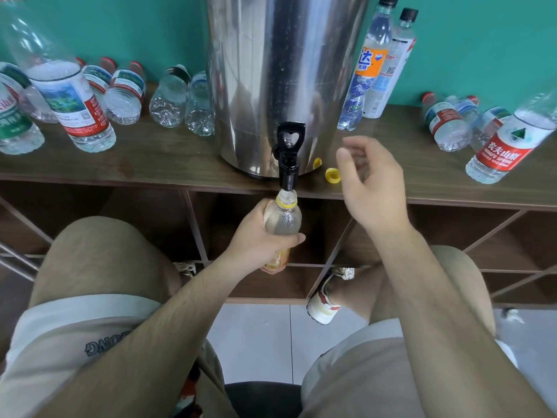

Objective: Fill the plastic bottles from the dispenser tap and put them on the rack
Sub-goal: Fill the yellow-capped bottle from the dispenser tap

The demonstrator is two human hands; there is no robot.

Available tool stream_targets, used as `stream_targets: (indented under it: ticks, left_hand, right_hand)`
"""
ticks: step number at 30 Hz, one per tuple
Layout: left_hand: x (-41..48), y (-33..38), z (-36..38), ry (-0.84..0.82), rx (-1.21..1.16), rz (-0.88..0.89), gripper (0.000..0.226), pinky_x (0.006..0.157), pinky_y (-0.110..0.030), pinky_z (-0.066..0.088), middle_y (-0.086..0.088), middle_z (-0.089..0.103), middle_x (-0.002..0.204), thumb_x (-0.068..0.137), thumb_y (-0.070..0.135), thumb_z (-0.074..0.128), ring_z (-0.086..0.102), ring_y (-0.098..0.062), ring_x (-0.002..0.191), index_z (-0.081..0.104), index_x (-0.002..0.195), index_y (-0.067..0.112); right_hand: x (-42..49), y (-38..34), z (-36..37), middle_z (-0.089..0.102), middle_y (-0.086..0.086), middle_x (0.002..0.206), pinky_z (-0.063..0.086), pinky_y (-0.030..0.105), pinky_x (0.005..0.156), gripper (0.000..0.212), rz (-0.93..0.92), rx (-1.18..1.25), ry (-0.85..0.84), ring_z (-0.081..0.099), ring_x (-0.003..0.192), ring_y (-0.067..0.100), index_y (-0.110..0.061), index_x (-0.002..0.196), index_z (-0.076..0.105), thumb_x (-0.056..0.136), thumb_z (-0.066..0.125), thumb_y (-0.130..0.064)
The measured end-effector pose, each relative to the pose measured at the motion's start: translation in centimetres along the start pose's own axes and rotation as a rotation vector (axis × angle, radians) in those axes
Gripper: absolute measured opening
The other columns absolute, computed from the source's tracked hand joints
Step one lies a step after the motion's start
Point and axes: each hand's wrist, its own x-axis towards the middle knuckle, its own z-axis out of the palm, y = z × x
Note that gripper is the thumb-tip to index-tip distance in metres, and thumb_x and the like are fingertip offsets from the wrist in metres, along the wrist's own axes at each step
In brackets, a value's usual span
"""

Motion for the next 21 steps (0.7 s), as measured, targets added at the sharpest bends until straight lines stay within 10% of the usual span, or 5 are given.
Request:
stream_targets:
  ticks: [6,13,21]
  left_hand:
    - [-0.1,0.0,-0.1,-0.002,-0.007,0.004,0.068,0.082,-0.025,0.052,0.017,0.071,0.102,0.057,0.044,0.093,0.069,-0.003,0.098,0.06,0.116,0.039]
    - [-0.1,-0.3,-0.2,0.003,0.011,-0.002,0.067,0.082,-0.026,0.053,0.014,0.071,0.103,0.059,0.04,0.095,0.069,-0.007,0.099,0.06,0.116,0.037]
    - [-1.1,-0.4,0.1,-0.05,0.099,0.007,0.059,0.075,-0.021,0.05,0.014,0.07,0.101,0.067,0.029,0.096,0.066,0.004,0.09,0.059,0.113,0.037]
  right_hand:
    - [0.5,2.9,0.8,0.06,0.008,0.142,0.039,0.047,0.113,0.065,0.223,-0.401,-0.246,0.048,0.132,0.034,-0.015,0.148,0.052,0.093,0.073,-0.044]
    - [0.9,2.5,1.0,0.068,-0.001,0.105,0.052,0.034,0.092,0.036,0.131,-0.223,-0.248,0.062,0.097,0.02,-0.017,0.124,0.065,0.089,0.072,-0.016]
    - [-1.0,-1.3,-0.9,0.07,-0.004,0.102,0.051,0.017,0.07,0.04,0.064,-0.004,-0.677,0.059,0.078,0.002,-0.029,0.111,0.059,0.084,0.081,-0.009]
